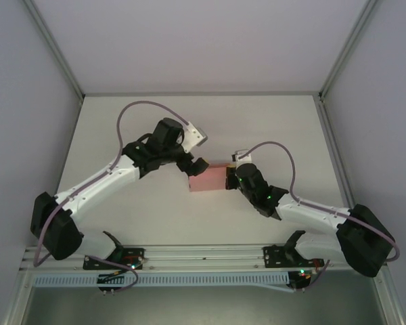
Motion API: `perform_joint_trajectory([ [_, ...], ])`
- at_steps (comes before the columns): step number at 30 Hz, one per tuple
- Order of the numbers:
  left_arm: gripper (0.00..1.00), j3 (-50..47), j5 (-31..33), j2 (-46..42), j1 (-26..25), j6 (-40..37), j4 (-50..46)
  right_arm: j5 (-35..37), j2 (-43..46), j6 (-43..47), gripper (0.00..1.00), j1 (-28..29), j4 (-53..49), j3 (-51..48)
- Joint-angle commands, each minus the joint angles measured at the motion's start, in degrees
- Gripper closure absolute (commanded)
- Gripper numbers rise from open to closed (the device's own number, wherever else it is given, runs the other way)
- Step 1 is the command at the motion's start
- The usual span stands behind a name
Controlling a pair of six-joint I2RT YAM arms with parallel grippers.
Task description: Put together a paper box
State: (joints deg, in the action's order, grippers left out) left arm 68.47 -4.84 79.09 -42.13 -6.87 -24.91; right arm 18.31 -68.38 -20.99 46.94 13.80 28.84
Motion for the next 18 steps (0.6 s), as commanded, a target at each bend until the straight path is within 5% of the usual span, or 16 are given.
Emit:
perform_joint_trajectory([
  [1,0.0,-1.5,6.9,-1.8,1.9,8.2,-2.6,-0.3,-2.5,0.1,0.97,0.5,-9.2,-0.1],
  [5,0.02,-4.2,6.6,-2.5,3.8,11.7,-3.2,-0.4,-3.3,0.2,0.98,0.5,-9.4,0.9],
  [13,0.23,-8.7,-4.6,-1.5,6.1,11.7,-0.8,-2.9,-4.8,0.5,0.97,0.6,-10.6,2.7],
  [18,0.35,-11.1,-6.1,-1.1,6.1,11.6,0.7,-3.3,-5.0,0.1,0.97,0.5,-10.8,2.9],
])
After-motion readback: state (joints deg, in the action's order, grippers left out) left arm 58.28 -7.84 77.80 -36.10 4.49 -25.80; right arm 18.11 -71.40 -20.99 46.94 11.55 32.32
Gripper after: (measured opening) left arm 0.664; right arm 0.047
